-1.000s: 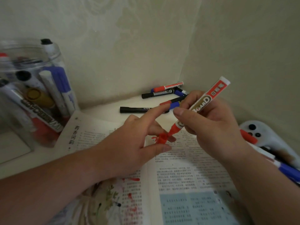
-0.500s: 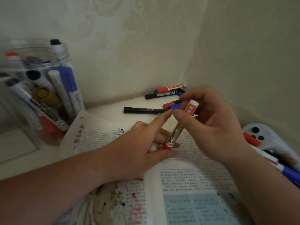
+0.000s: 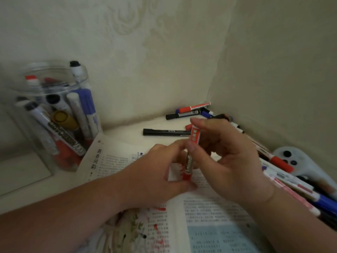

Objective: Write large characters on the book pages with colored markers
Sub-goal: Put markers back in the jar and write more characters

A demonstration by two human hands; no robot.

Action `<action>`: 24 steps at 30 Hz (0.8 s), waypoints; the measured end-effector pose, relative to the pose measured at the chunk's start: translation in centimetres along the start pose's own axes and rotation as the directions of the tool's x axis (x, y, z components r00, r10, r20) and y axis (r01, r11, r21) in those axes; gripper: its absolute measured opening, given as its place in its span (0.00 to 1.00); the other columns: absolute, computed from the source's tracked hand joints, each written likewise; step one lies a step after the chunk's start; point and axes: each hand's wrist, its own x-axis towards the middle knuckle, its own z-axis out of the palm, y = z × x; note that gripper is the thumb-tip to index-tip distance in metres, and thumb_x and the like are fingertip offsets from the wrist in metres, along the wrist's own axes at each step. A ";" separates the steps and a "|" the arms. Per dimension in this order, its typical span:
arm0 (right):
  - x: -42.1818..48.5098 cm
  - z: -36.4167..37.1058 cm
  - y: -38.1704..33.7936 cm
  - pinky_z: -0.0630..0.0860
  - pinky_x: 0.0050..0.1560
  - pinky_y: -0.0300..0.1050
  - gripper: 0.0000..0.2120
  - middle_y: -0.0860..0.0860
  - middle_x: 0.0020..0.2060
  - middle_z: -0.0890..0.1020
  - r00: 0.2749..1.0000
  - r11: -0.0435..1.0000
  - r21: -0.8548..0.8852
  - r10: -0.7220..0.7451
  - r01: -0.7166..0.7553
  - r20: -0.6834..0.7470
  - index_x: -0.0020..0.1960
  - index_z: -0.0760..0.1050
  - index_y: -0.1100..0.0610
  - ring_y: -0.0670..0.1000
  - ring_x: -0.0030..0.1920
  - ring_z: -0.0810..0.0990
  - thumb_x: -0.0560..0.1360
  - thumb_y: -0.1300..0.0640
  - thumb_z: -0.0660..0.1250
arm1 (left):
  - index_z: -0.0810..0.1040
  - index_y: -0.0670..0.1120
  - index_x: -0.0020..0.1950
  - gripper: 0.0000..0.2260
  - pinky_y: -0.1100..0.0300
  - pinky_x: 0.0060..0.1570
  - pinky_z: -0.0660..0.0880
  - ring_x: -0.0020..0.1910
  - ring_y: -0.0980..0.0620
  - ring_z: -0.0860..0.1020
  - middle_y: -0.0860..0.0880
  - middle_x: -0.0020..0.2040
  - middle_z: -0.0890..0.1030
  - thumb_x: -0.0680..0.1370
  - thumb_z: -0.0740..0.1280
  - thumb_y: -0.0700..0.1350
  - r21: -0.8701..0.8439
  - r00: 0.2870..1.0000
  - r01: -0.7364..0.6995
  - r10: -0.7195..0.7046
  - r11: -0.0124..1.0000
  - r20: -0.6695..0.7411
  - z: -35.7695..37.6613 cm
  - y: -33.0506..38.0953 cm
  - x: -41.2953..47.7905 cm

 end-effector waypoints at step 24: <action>18.0 10.0 -13.4 0.83 0.37 0.42 0.07 0.53 0.41 0.84 0.988 0.989 0.008 -0.148 0.148 -0.038 0.54 0.79 0.53 0.50 0.39 0.85 0.77 0.59 0.72 | 0.73 0.50 0.41 0.12 0.51 0.52 0.75 0.47 0.52 0.74 0.51 0.44 0.77 0.82 0.61 0.54 0.315 0.982 0.166 -0.127 0.934 -0.142 -1.4 0.6 0.5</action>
